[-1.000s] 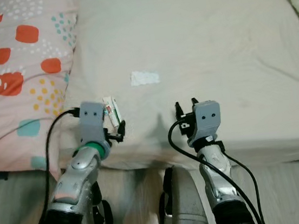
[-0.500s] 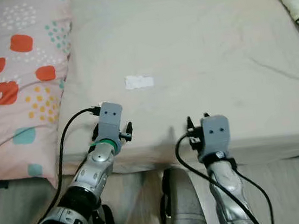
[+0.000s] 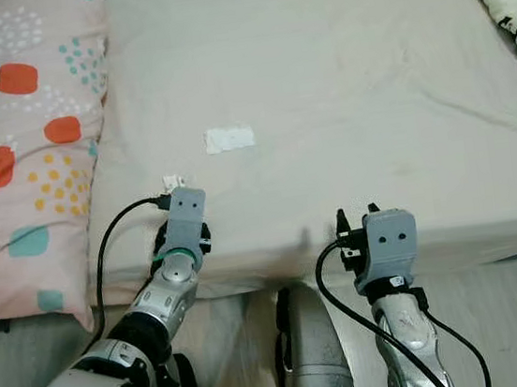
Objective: Clean up the room
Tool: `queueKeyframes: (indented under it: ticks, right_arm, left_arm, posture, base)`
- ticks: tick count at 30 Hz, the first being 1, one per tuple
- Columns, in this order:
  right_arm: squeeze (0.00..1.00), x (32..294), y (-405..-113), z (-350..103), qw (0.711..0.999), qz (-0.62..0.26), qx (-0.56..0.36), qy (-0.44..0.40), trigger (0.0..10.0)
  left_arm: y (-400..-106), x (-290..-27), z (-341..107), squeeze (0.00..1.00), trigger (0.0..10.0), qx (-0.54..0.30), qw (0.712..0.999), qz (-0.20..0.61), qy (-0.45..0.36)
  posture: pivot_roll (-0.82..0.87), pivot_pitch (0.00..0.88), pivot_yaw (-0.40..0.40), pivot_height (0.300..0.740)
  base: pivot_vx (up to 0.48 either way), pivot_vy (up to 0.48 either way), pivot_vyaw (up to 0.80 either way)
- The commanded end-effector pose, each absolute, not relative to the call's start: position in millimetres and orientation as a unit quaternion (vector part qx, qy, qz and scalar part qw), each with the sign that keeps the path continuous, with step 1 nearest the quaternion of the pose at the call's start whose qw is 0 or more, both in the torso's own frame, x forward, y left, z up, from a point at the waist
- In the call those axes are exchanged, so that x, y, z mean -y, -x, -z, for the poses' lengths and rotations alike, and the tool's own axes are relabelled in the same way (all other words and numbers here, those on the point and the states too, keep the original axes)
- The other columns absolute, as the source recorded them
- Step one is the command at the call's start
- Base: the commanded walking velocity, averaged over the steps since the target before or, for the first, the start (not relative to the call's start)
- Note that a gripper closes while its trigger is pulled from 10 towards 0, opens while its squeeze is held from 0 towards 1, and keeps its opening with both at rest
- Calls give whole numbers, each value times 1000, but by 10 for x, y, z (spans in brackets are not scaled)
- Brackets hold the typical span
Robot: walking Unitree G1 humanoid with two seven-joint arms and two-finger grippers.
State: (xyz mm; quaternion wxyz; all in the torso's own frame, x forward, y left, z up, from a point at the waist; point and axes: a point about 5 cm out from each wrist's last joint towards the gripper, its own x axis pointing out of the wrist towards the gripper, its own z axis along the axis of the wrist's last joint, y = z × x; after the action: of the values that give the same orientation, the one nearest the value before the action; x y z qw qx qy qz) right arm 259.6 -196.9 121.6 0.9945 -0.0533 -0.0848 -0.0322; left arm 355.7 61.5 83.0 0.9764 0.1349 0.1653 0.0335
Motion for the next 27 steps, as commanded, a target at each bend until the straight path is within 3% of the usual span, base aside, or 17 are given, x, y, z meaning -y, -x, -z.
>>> queueKeyframes:
  ticks: [1,12,21,22,23,24,27]
  right_arm:
    - [0,1947,-2562,-1172,996,33,68,43,10000]
    - [0,1906,-2596,-1196,997,24,62,37,10000]
    - [0,1747,-2829,-1294,997,-14,79,22,10000]
    - [0,1693,-2866,-1335,996,-27,85,12,10000]
    - [0,1618,-2895,-1382,995,-46,91,-3,10000]
    - [0,1618,-2895,-1382,995,-46,91,-3,10000]
    - [0,1394,-2925,-1504,987,-94,108,-69,10000]
  left_arm:
    - [-3499,-745,-672,0,0,-209,966,-58,-139]
    - [-3582,-846,-778,0,0,-167,973,-66,-144]
    - [-3644,-1019,-1132,0,0,-24,991,-15,-134]
    - [-3590,-1070,-1241,0,7451,11,992,18,-126]
    - [-3495,-1136,-1383,0,10000,42,991,60,-115]
    - [-3495,-1136,-1383,0,10000,42,991,60,-115]
    - [-3185,-1226,-1724,0,10000,57,979,188,-51]
  posture:
    - [-219,342,60,610]
    - [-178,315,49,610]
    - [-85,257,40,610]
    - [-64,247,39,610]
    - [-38,231,33,610]
    - [-38,231,33,610]
    - [0,195,24,610]
  base:
    - [0,0,0]
    - [0,0,0]
    - [0,0,0]
    - [0,0,0]
    - [0,0,0]
    - [0,0,0]
    - [0,0,0]
